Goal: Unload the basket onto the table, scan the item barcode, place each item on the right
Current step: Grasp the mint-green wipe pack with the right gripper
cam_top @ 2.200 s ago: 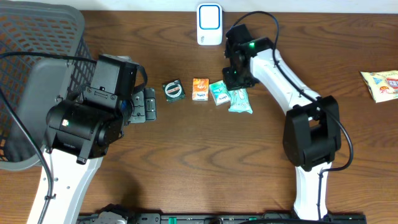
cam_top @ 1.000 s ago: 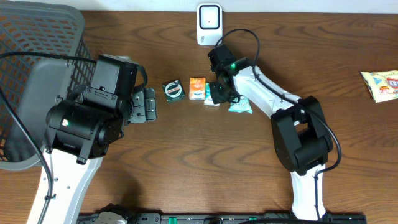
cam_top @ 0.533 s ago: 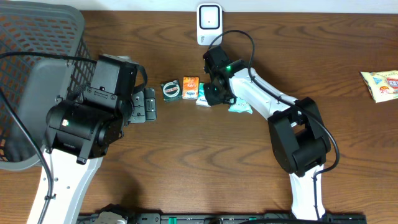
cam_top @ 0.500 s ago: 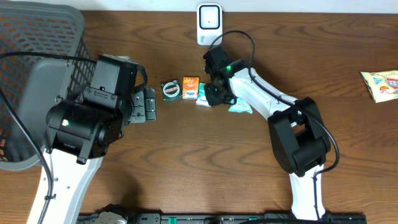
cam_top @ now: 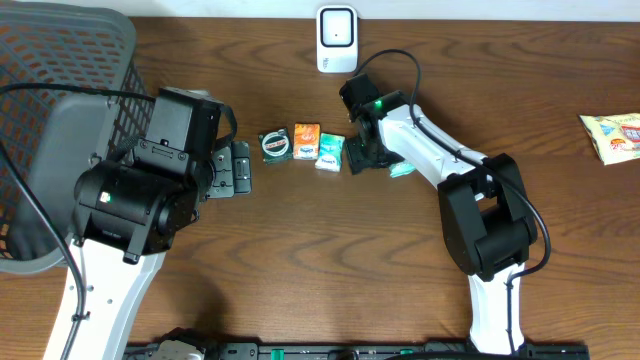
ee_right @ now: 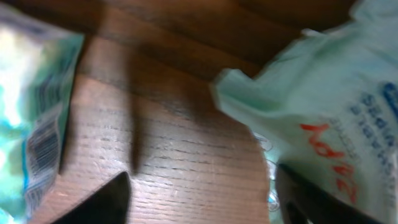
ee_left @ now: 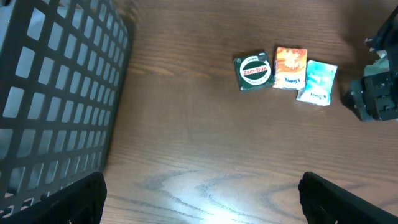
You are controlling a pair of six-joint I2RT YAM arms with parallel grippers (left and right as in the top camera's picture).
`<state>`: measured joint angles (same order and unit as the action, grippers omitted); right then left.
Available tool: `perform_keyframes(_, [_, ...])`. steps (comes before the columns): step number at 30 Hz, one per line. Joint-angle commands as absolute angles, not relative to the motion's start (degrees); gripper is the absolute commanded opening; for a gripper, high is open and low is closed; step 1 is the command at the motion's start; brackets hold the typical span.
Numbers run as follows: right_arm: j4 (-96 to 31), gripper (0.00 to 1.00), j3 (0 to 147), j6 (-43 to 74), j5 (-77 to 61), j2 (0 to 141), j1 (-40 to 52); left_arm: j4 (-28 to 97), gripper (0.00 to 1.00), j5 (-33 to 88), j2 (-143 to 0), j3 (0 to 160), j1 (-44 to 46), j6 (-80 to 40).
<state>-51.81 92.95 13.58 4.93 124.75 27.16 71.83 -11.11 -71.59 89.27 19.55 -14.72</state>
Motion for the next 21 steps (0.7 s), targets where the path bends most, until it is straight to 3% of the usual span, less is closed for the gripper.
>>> perform_keyframes(1, [-51.4,0.87,94.4,13.0,6.1,122.8,27.3,72.0,0.98,-12.1,-71.9,89.7,19.3,-14.2])
perform_keyframes(3, [-50.3,0.99,94.4,13.0,6.1,122.8,27.3,72.0,0.98,-12.1,-71.9,89.7,19.3,-14.2])
perform_keyframes(21, [-49.9,0.99,94.4,13.0,6.1,122.8,27.8,72.0,0.98,-12.1,-71.9,89.7,19.3,-14.2])
